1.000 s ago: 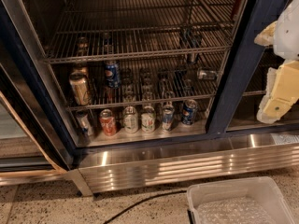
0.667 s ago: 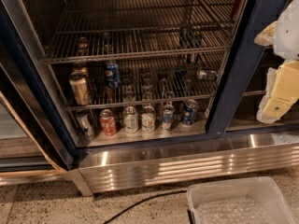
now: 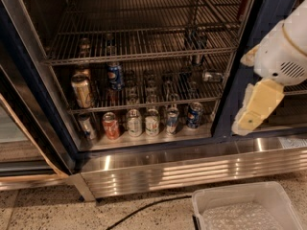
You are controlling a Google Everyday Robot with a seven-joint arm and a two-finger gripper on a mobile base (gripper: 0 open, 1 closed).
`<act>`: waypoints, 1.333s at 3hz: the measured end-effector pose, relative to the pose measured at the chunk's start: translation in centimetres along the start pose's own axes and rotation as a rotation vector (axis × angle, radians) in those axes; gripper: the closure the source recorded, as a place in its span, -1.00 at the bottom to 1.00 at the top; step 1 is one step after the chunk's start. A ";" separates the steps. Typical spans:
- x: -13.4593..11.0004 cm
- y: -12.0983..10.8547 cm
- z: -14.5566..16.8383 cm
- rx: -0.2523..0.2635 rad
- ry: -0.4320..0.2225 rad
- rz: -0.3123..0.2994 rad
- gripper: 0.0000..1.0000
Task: Pick orange can from middle shelf of fridge
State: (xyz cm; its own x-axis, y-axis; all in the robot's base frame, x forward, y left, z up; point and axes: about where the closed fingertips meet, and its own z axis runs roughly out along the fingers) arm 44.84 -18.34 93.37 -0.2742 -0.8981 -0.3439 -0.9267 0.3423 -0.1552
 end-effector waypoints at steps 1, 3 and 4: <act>-1.6 1.3 4.0 -0.038 -0.078 0.020 -1.00; -3.0 2.9 7.9 -0.046 -0.155 0.033 -1.00; -3.8 3.8 9.4 -0.057 -0.206 0.054 -1.00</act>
Offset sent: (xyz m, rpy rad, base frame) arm -0.0007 0.0896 -0.1209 0.2704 0.0162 0.0193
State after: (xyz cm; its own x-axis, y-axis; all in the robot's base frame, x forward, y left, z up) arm 44.77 -11.03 85.43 -0.2711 -0.8015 -0.5329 -0.9268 0.3670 -0.0804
